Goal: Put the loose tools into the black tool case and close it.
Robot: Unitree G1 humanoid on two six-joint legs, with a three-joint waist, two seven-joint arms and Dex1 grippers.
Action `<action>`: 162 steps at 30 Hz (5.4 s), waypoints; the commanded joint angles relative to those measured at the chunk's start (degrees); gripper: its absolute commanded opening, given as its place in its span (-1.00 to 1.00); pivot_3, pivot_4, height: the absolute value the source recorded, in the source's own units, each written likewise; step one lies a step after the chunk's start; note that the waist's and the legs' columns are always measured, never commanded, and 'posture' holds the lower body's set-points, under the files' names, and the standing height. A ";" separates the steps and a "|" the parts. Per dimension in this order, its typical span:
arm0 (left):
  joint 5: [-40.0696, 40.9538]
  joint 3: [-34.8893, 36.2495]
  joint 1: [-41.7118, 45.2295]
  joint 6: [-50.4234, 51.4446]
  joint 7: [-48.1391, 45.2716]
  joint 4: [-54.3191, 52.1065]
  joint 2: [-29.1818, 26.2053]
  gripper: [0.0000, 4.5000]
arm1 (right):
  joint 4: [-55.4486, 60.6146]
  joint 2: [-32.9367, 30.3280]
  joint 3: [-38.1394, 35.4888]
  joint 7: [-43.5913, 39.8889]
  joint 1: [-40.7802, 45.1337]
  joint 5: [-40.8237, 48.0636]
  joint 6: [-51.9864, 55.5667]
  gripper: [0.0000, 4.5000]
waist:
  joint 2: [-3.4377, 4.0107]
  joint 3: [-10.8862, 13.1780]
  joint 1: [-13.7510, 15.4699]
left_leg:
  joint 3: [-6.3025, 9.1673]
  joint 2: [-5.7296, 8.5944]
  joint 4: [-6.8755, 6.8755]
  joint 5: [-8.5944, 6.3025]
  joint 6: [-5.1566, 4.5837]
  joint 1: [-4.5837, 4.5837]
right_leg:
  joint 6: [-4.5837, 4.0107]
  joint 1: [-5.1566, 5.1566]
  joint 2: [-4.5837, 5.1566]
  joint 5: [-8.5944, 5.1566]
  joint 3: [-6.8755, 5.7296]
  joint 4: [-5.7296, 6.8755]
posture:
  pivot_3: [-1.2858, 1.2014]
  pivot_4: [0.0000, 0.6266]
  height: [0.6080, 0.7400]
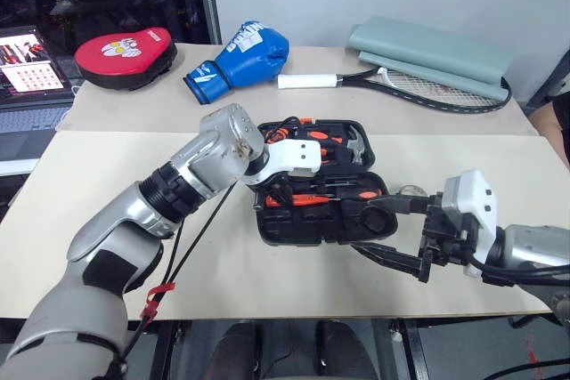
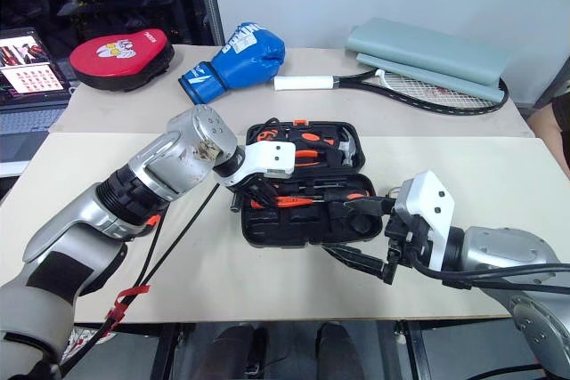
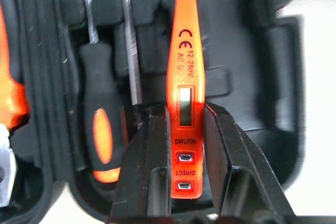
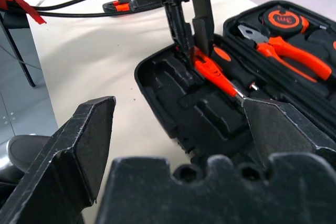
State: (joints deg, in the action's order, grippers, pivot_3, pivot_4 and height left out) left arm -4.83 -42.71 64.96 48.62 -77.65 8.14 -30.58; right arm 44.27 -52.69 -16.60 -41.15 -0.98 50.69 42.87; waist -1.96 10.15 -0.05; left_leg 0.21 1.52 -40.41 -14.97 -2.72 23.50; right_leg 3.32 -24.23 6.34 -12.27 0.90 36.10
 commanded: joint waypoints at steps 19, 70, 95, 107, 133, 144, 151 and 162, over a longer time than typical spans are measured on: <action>-2.71 -1.61 0.40 -0.41 0.03 3.64 2.33 -0.81 | 3.57 3.11 -1.57 3.37 -1.54 -0.71 -2.20 1.00 | 0.01 -0.01 0.45 | -0.01 0.01 0.00 0.00 0.00 -0.13 | 0.00 0.12 0.01 0.00 0.01 0.00 | 0.03 -0.52 0.94; 2.60 5.24 0.48 -5.63 -0.28 3.70 3.15 -0.99 | 2.79 2.71 -2.91 2.46 -1.74 -0.05 -1.87 1.00 | 0.03 -0.02 0.59 | -0.05 -0.01 -0.01 0.02 0.03 -0.12 | -0.03 0.08 -0.01 0.02 0.07 0.03 | 0.03 -0.52 0.94; 17.61 29.08 -17.06 -34.33 -1.93 22.64 9.82 -0.99 | 3.71 1.57 -4.22 4.68 -3.79 4.53 -0.31 1.00 | 0.03 -0.02 0.82 | -0.03 0.04 -0.01 0.02 0.04 -0.16 | -0.03 0.12 0.08 0.07 0.02 0.02 | 0.03 -0.52 0.94; 15.09 28.00 -19.71 -39.34 -2.00 24.73 9.75 -0.99 | 3.63 1.28 -3.76 5.37 -4.10 5.19 -0.16 1.00 | 0.04 -0.03 0.69 | -0.04 0.03 -0.01 0.02 0.03 -0.21 | -0.03 0.16 0.08 0.08 0.04 0.03 | 0.03 -0.52 0.94; 16.21 29.30 -18.20 -32.55 -5.43 21.83 9.12 -0.99 | 2.93 1.81 -2.19 5.33 -3.87 4.40 -0.99 1.00 | 0.16 -0.45 0.65 | -0.02 0.00 -0.01 0.02 0.04 -0.42 | -0.02 0.42 0.05 0.09 0.01 -0.04 | 0.03 -0.52 0.94; 14.99 29.72 -16.92 -34.91 -2.57 25.22 12.40 -0.99 | 3.27 1.96 -2.31 5.56 -4.63 4.24 -1.11 1.00 | 0.15 -0.45 1.06 | -0.02 0.05 -0.02 0.02 0.04 -0.24 | 0.01 0.25 0.09 0.10 0.01 -0.05 | 0.03 -0.52 0.94; 16.28 30.51 -16.12 -32.22 -2.56 24.26 13.94 -0.99 | 3.10 2.03 -1.94 5.96 -4.26 4.22 -0.96 1.00 | 0.15 -0.45 1.51 | -0.01 0.07 -0.02 0.02 0.04 -0.23 | 0.02 0.26 0.10 0.11 0.01 -0.06 | 0.03 -0.52 0.94; 14.28 29.33 -15.47 -33.18 -1.01 25.15 14.81 -0.99 | 3.13 2.52 -0.88 6.04 -4.50 3.68 -1.02 1.00 | 0.15 -0.44 0.59 | -0.03 0.04 -0.01 0.02 0.03 -0.19 | 0.02 0.18 0.07 0.12 0.02 -0.06 | 0.03 -0.52 0.94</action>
State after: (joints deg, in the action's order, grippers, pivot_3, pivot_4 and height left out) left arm 10.43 -12.58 48.51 17.36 -78.94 33.41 -15.55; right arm 46.62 -50.39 -16.79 -35.13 -5.85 54.58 42.76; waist -1.81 9.71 0.55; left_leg 0.18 1.55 -40.42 -14.95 -2.69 23.30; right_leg 3.33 -24.04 6.41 -12.15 0.93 36.05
